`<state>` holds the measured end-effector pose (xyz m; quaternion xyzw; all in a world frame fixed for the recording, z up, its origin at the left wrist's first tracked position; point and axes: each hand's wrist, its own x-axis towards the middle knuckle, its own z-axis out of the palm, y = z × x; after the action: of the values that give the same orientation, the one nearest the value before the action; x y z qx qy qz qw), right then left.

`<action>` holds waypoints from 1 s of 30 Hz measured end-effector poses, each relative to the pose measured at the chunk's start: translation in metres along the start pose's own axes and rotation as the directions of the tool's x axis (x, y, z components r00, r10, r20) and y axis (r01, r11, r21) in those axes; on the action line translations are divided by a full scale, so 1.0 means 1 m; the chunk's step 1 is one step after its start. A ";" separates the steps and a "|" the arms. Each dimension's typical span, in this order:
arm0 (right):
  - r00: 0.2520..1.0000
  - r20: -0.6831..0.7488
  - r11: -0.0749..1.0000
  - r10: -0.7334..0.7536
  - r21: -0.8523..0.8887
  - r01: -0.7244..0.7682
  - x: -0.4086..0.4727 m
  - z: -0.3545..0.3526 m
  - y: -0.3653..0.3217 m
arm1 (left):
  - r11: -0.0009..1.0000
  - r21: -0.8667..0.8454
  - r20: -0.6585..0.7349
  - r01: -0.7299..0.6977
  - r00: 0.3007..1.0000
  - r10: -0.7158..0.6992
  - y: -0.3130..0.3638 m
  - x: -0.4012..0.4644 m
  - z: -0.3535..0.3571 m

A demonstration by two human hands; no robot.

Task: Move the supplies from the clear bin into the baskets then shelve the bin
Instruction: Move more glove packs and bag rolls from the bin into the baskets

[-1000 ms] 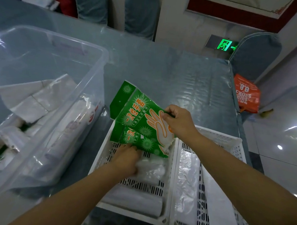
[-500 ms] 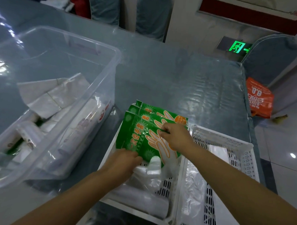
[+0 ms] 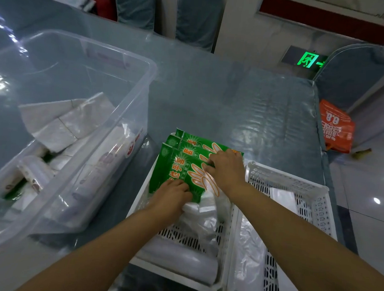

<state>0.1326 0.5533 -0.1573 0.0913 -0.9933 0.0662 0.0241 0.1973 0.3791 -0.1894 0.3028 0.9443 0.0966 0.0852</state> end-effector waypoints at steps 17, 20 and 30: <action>0.889 -0.319 0.881 0.327 0.443 -0.165 -0.043 -0.029 0.038 | 0.988 0.100 -0.104 0.118 0.989 -0.107 -0.017 0.083 -0.059; 0.937 -0.340 0.974 0.084 0.225 -0.005 -0.056 -0.016 0.022 | 0.987 0.030 -0.184 0.159 0.971 -0.151 -0.021 0.079 -0.047; 0.976 -0.019 0.974 -0.216 -0.077 0.214 -0.043 0.015 0.018 | 0.992 0.103 -0.308 0.077 0.951 -0.042 -0.016 0.048 -0.018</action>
<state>0.1714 0.5764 -0.1769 0.1965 -0.9789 0.0274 0.0478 0.1461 0.3923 -0.1810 0.2601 0.9587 0.0859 -0.0761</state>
